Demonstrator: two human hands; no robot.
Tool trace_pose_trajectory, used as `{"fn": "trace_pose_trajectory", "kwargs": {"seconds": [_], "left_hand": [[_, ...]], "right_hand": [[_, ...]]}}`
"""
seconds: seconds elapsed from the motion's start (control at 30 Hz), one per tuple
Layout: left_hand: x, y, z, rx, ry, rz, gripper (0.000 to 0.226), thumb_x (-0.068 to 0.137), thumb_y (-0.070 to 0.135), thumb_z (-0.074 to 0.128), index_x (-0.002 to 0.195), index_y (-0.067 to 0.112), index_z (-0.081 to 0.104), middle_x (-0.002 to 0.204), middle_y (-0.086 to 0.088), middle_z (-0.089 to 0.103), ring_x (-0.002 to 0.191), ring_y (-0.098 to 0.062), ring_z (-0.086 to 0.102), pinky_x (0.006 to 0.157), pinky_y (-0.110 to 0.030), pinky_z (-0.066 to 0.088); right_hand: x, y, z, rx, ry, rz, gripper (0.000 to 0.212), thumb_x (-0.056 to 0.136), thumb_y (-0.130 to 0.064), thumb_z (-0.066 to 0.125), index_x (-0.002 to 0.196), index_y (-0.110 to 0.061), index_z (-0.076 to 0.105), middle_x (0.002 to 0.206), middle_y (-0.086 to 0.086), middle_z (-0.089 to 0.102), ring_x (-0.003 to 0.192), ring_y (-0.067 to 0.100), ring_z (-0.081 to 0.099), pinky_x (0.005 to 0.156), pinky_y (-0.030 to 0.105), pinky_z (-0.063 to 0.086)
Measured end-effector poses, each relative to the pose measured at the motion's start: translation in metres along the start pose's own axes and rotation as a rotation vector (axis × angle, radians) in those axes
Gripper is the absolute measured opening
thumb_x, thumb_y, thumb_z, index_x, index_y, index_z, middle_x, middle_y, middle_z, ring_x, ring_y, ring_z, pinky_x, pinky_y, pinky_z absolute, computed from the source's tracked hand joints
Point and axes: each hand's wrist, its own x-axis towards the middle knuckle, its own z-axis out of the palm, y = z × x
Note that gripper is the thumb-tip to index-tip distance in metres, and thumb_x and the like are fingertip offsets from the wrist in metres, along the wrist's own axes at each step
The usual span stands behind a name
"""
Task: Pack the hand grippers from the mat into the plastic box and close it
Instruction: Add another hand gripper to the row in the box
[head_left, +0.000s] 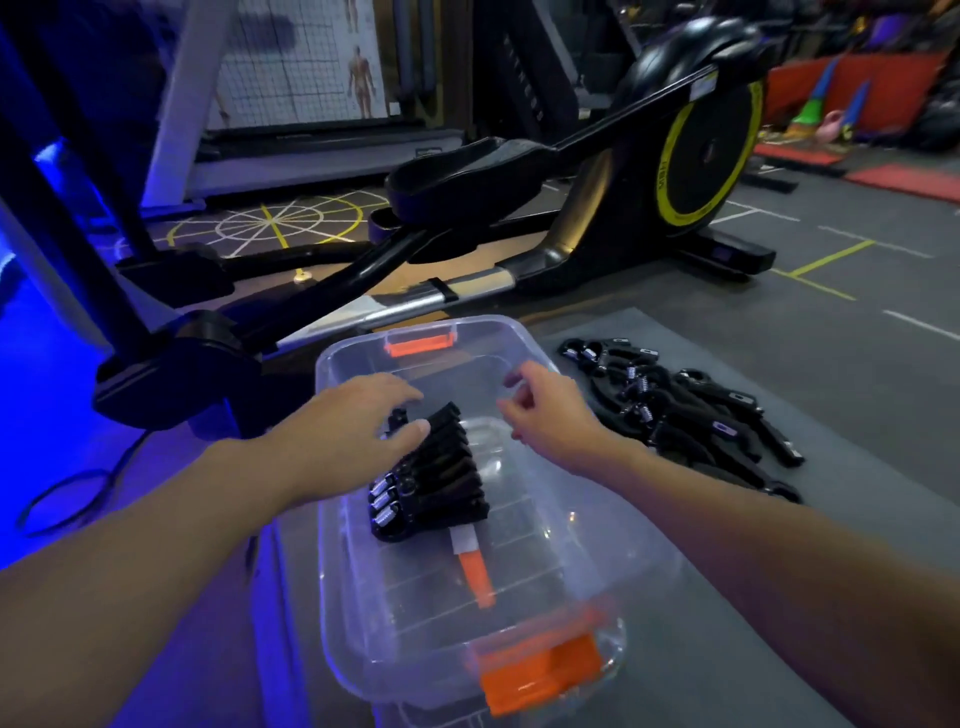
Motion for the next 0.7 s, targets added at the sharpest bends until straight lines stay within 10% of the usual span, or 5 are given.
{"fn": "trace_pose_trajectory", "kwargs": {"seconds": [0.2,0.7], "left_hand": [[0.033,0.061,0.027,-0.02,0.016,0.111,0.043,0.093,0.05,0.05,0.129,0.027,0.056,0.129,0.013,0.056,0.121,-0.011,0.052,0.104,-0.04,0.041],[0.087,0.121,0.077,0.068,0.027,0.183,0.078,0.078,0.077,0.027,0.135,0.029,0.049,0.149,0.008,0.036,0.137,-0.011,0.035,0.109,-0.043,0.037]], "right_hand": [[-0.022,0.012,-0.06,0.066,0.176,0.02,0.008,0.089,-0.02,0.058,0.084,-0.025,0.055,0.068,0.007,0.065,0.056,0.021,0.057,0.057,0.039,0.052],[-0.068,0.211,-0.148,-0.074,0.382,0.489,0.019,0.081,-0.019,0.074,0.088,-0.019,0.056,0.072,-0.002,0.061,0.064,0.02,0.056,0.062,0.032,0.047]]}}
